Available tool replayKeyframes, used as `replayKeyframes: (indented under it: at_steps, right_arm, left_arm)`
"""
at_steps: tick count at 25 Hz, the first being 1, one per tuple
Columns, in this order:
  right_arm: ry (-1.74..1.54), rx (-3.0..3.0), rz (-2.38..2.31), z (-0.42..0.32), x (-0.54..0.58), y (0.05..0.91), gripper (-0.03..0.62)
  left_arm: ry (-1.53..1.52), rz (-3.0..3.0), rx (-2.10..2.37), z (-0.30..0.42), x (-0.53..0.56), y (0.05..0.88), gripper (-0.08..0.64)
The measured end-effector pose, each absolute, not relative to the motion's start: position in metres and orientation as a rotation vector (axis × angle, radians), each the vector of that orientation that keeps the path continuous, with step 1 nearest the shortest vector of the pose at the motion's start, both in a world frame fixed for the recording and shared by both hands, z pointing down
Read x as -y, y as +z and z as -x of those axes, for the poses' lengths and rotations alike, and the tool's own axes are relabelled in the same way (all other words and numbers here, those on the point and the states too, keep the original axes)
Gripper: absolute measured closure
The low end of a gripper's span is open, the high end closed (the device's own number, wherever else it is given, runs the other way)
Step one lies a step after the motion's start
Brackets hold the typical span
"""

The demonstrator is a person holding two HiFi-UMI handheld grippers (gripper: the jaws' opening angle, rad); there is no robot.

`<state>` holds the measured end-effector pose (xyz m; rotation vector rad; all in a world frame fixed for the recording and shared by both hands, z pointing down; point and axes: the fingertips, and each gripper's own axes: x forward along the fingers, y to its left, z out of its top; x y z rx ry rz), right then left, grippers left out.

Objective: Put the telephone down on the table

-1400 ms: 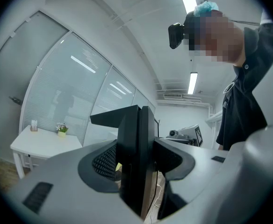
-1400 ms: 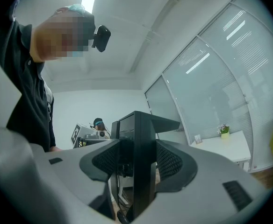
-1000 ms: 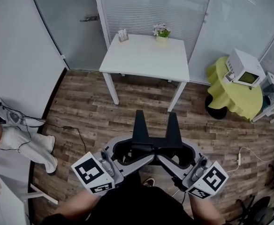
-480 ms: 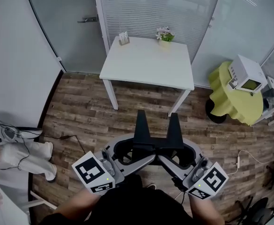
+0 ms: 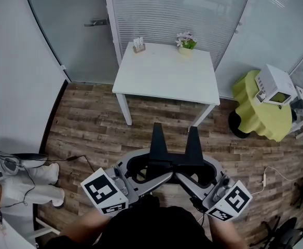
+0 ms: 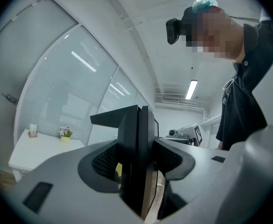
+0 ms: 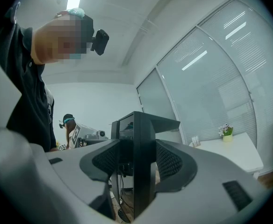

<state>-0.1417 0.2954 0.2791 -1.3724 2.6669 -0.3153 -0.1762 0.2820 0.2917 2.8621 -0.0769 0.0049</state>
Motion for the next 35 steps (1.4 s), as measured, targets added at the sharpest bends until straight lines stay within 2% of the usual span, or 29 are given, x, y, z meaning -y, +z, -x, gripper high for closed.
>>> replayKeyframes:
  at_steps: [17,35]
  right_arm:
    - [-0.335,-2.671,1.346,0.134,-0.241,0.286,0.344]
    - [-0.345,-2.710,1.247,0.031,-0.134,0.284,0.344]
  left_arm:
    - [0.006,-2.857,0.103,0.169,-0.229,0.298,0.325]
    - [0.041,-2.855,0.202,0.066,-0.124,0.296,0.325]
